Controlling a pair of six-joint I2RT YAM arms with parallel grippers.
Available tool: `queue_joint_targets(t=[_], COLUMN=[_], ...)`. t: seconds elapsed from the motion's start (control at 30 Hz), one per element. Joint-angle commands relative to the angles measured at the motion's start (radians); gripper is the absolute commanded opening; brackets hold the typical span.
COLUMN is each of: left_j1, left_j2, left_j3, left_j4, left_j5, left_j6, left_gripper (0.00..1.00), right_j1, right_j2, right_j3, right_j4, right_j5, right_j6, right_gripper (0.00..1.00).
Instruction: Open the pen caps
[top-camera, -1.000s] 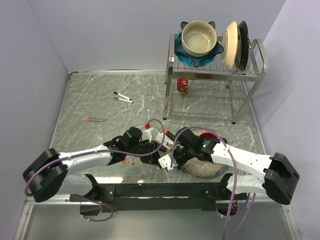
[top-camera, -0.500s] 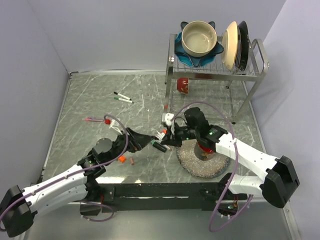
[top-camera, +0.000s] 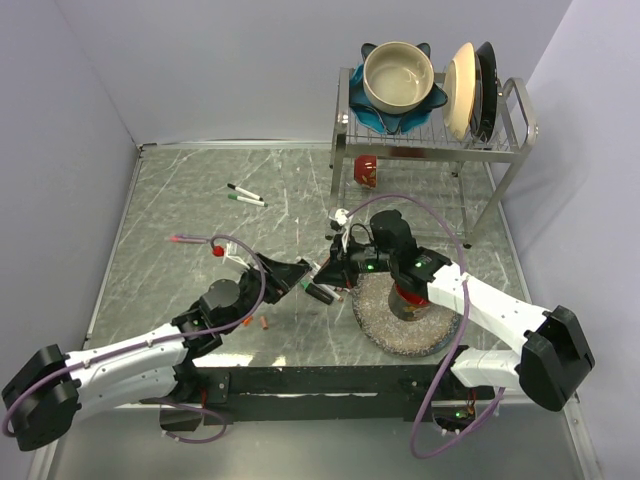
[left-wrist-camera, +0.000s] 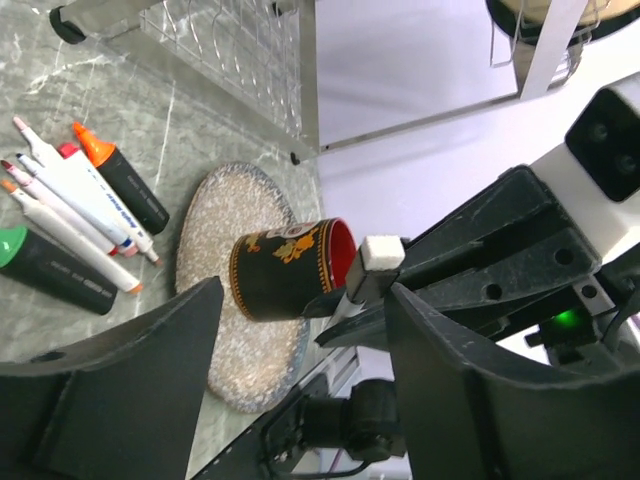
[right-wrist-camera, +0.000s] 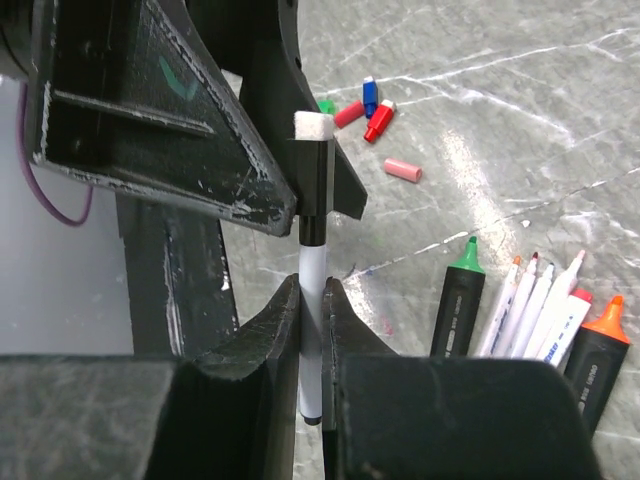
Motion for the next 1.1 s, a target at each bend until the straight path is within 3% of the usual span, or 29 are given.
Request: queue_joint_targets(t=[0.0, 0.17, 0.37, 0.47, 0.5, 0.53, 0.63, 0.77, 0.8, 0.93, 1.07], left_j1=[-0.026, -0.043, -0.06, -0.064, -0.064, -0.066, -0.066, -0.038, -0.009, 0.277, 0.381], left_j2=[0.019, 0.048, 0.096, 0.108, 0.108, 0.107, 0.062, -0.113, -0.148, -0.284, -0.347], left_j3=[0.061, 0.101, 0.145, 0.159, 0.165, 0.168, 0.194, 0.251, 0.248, 0.231, 0.222], left_j4=[0.06, 0.029, 0.011, -0.006, -0.014, -0.03, -0.116, -0.457, -0.483, -0.578, -0.647], left_j5=[-0.086, -0.135, -0.157, -0.163, -0.169, -0.175, -0.274, -0.569, -0.579, -0.444, -0.359], left_j6=[-0.029, -0.012, 0.0, -0.005, -0.003, -0.001, 0.021, 0.005, 0.018, 0.049, 0.066], left_gripper=[0.66, 0.59, 0.43, 0.25, 0.1, 0.02, 0.01, 0.01, 0.01, 0.01, 0.01], right_j1=[0.01, 0.021, 0.019, 0.021, 0.021, 0.021, 0.033, 0.059, 0.067, 0.107, 0.108], right_j2=[0.008, 0.02, 0.025, 0.027, 0.027, 0.03, 0.045, 0.085, 0.092, 0.12, 0.142], right_j3=[0.004, 0.007, 0.008, 0.01, 0.011, 0.011, 0.033, 0.096, 0.103, 0.12, 0.131], right_j4=[0.065, 0.056, 0.056, 0.053, 0.051, 0.046, 0.001, -0.137, -0.154, -0.191, -0.21], right_j5=[-0.004, 0.002, 0.019, 0.028, 0.028, 0.027, 0.008, -0.022, -0.024, -0.005, 0.004], right_j6=[0.041, 0.03, 0.028, 0.025, 0.022, 0.019, -0.03, -0.136, -0.163, -0.194, -0.202], right_gripper=[0.0, 0.0, 0.0, 0.0, 0.0, 0.0, 0.0, 0.0, 0.0, 0.0, 0.0])
